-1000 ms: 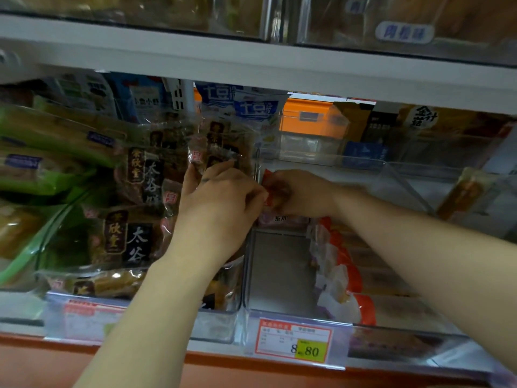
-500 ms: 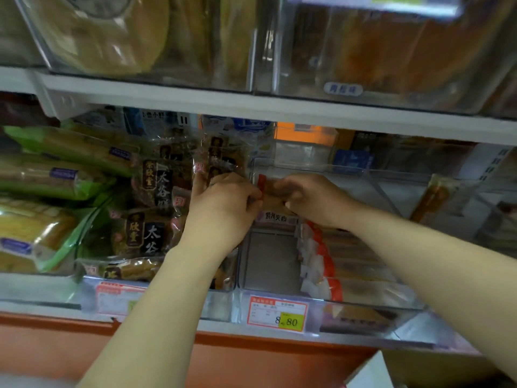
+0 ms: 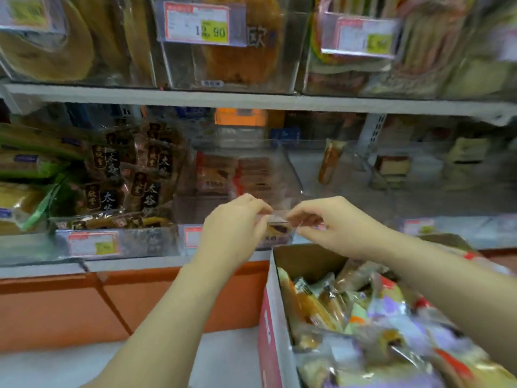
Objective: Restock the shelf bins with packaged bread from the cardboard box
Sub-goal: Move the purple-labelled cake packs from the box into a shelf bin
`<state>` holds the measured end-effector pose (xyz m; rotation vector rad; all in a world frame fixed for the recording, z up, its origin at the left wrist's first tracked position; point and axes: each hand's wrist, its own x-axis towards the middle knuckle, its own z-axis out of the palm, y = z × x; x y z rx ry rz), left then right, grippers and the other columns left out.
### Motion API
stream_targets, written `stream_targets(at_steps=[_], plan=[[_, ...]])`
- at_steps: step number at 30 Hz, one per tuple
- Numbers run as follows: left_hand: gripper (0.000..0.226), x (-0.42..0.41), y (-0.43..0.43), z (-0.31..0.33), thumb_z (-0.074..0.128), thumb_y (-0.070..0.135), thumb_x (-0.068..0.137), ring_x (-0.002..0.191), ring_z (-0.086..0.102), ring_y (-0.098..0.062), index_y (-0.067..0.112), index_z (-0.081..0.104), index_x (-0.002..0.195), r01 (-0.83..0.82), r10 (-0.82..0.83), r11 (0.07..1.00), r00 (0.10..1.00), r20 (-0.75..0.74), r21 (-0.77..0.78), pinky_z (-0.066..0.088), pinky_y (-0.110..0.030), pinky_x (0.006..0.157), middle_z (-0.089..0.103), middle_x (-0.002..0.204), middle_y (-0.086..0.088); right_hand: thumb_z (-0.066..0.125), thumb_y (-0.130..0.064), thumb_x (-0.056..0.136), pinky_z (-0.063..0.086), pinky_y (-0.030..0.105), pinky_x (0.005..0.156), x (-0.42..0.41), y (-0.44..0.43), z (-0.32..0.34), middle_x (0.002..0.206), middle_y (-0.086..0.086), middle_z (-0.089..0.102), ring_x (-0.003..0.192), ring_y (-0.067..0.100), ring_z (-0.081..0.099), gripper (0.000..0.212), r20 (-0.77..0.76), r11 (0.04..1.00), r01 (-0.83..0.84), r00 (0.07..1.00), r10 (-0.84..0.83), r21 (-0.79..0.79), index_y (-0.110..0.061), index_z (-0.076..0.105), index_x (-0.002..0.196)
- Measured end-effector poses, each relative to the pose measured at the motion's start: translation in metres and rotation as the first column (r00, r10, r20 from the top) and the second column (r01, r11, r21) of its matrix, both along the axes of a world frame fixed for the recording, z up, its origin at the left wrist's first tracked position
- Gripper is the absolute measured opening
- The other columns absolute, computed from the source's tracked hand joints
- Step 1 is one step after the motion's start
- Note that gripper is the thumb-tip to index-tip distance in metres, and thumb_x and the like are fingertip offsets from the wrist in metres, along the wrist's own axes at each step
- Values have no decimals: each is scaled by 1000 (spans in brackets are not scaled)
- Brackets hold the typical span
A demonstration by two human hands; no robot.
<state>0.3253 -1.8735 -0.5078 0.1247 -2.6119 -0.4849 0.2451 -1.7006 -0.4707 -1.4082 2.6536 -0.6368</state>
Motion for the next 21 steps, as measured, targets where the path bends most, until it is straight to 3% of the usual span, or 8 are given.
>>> stream_targets(at_steps=[4, 9, 14, 18, 21], plan=[[22, -3, 35, -20, 56, 30, 92, 109, 58, -17, 26, 66, 110, 113, -118, 993, 984, 137, 47, 47, -35, 89, 64, 113, 6, 64, -18, 88, 46, 15, 83, 7, 59, -19, 100, -11, 68, 87, 1, 60, 25, 25, 986, 81, 996, -86, 143, -21, 67, 112], [20, -6, 59, -33, 58, 31, 91, 105, 59, -12, 28, 67, 109, 233, -252, 967, 932, 261, 102, 48, -37, 92, 65, 111, 10, 63, -36, 88, 39, 10, 71, 12, 113, -25, 91, -23, 60, 79, -7, 55, 22, 55, 951, 142, 985, -163, 275, -30, 66, 109], [18, -5, 80, -25, 60, 31, 92, 95, 60, -4, 26, 70, 105, 380, -427, 904, 836, 344, 199, 47, -22, 85, 66, 102, 13, 59, -40, 90, 39, 4, 74, 35, 144, -10, 102, -18, 65, 87, -10, 53, 28, 132, 906, 134, 970, -202, 402, -26, 66, 113], [15, 6, 95, -18, 63, 41, 88, 76, 60, 4, 30, 72, 87, 418, -574, 815, 678, 460, 401, 49, -20, 73, 69, 82, 16, 55, -29, 94, 35, 0, 55, 47, 152, -4, 75, -26, 50, 61, -25, 48, 30, 198, 887, 138, 949, -247, 441, -19, 60, 122], [18, 17, 105, -9, 64, 49, 82, 75, 60, 3, 33, 70, 77, 446, -627, 778, 592, 506, 443, 49, -21, 73, 68, 80, 16, 57, -26, 92, 38, 7, 62, 44, 149, -12, 98, -16, 61, 74, -5, 55, 41, 148, 867, 138, 961, -234, 478, -20, 53, 132]])
